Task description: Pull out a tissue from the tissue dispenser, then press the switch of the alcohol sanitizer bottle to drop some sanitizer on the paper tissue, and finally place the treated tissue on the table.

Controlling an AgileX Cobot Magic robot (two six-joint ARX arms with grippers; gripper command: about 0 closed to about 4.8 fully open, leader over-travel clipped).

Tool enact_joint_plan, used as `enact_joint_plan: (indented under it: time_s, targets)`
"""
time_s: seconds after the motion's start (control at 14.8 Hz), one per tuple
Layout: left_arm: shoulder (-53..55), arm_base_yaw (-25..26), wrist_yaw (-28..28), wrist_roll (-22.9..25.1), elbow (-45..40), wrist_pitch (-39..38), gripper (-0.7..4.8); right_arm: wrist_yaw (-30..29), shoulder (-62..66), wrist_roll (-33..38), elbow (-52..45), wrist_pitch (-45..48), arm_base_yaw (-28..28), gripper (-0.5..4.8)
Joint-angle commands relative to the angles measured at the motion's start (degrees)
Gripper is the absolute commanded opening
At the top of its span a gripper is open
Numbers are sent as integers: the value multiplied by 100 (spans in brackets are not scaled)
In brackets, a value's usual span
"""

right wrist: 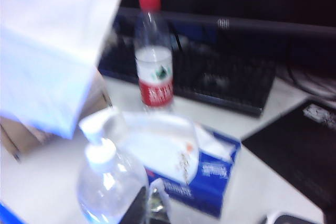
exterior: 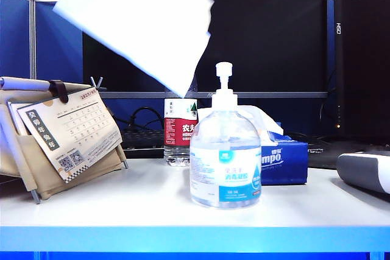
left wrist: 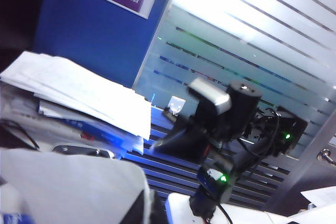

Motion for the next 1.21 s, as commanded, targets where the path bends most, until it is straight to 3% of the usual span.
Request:
enact_joint_plan:
  time_s: [0.07, 0.27, 0.4, 0.47, 0.74, 0.94, 1.15, 1.21]
  targets:
    - [-658, 162, -251, 494, -621, 177, -6, 127, -254, 118, 15, -170, 9, -6]
    - [-1167, 302, -153, 490, -903, 177, -6, 356, -275, 376, 11, -367, 9, -6]
    - [-1775, 669, -48, 514, -1543, 177, -6, 789, -481, 686, 7, -697, 9, -6]
    - [-2127, 957, -74, 671, -2225, 177, -6, 837, -717, 756, 7, -765, 11, -6]
    - [-2999, 1508, -389, 1029, -3534, 179, -6, 1012, -1567, 1252, -90, -1311, 11, -6]
    - [-3692, 1578, -588, 1097, -4070, 175, -6, 1023, -2127, 1827, -470, -1488, -4, -6]
    - [-4363, 1578, -787, 1110, -4695, 146, -6, 1005, -2129, 1912, -590, -1641, 11, -6]
    - [-4647, 1578, -929, 1130, -5342, 146, -6, 1008, -2124, 1906, -592, -1681, 9, -6]
